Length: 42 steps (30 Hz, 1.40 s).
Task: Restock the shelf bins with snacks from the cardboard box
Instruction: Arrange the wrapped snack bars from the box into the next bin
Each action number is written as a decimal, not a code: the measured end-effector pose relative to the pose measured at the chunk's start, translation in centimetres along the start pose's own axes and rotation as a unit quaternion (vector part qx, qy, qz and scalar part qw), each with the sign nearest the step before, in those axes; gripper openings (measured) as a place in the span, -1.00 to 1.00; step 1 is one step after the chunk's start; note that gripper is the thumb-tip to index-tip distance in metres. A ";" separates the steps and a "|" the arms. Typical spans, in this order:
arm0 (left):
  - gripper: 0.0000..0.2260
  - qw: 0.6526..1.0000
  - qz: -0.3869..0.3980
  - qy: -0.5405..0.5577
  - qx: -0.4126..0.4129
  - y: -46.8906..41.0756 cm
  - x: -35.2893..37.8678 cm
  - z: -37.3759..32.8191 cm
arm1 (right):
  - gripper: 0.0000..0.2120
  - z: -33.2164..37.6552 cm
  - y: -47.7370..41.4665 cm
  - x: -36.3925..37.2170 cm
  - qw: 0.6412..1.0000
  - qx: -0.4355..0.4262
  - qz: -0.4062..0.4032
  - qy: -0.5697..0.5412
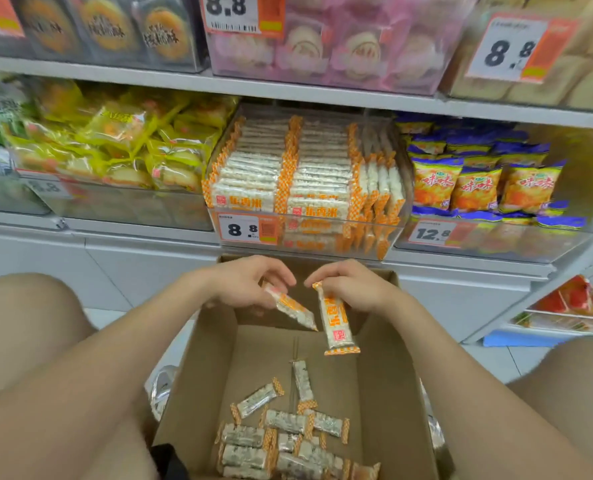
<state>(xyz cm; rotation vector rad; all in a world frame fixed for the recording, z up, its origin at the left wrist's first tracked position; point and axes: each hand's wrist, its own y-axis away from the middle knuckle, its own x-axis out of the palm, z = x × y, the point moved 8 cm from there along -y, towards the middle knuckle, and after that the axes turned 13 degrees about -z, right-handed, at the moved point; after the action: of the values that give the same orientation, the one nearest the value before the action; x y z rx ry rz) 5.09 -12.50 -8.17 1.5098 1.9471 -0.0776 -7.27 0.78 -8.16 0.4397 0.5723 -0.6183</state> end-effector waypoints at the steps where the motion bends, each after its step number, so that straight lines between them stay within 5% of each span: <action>1: -0.57 1.000 -0.010 -0.003 0.017 0.4 -1.0 -1.1 | -0.74 1.3 0.0 -0.9 1.000 -0.013 -0.012 0.009; 6: -0.50 0.987 -0.110 -0.017 0.117 2.4 -4.6 -4.9 | -0.81 6.7 0.2 -5.2 0.985 -0.043 -0.159 -0.050; 10: -0.48 0.975 -0.151 0.087 0.140 3.6 -5.5 -5.9 | -0.94 7.5 1.6 -6.6 0.948 0.045 -0.203 -0.239; 13: -0.42 0.965 -0.143 0.170 0.141 4.2 -6.2 -6.8 | -0.90 6.7 2.8 -7.2 0.921 0.083 -0.266 -0.274; 18: -0.81 0.944 -0.210 0.172 0.187 5.1 -8.2 -8.0 | -0.85 7.8 4.0 -7.5 0.926 0.050 -0.321 -0.194; 23: -0.78 0.934 -0.210 0.173 0.231 5.3 -9.0 -9.1 | -0.68 11.3 4.3 -6.9 0.971 -0.052 -0.200 -0.118; 25: -0.71 0.929 -0.207 0.184 0.247 5.2 -9.1 -9.6 | -0.77 11.8 4.3 -6.8 0.978 -0.059 -0.146 -0.135; 27: -0.71 0.919 -0.261 0.184 0.230 4.6 -9.5 -9.1 | -0.87 11.2 3.8 -7.8 0.971 -0.049 -0.173 -0.158; 30: -0.90 0.873 -0.421 -0.040 0.243 4.4 -10.8 -7.9 | -0.78 9.5 3.2 -10.3 0.936 -0.026 -0.304 -0.177; 33: -0.83 0.805 -0.445 -0.259 0.294 3.4 -8.8 -7.3 | -0.67 8.6 3.2 -11.7 0.902 -0.023 -0.394 -0.174; 38: -0.80 0.729 -0.465 -0.387 0.320 1.6 -4.7 -8.8 | -0.62 8.1 2.5 -11.3 0.897 -0.018 -0.403 -0.182; 42: -0.89 0.700 -0.500 -0.419 0.291 0.8 -4.9 -9.1 | -0.56 8.1 1.9 -10.9 0.909 -0.027 -0.388 -0.148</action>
<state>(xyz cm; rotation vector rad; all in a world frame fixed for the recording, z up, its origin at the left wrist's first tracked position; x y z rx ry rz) 2.19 -12.45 1.80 0.2983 1.7075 -1.6625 -10.42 2.30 5.12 0.0382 0.4592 -1.4022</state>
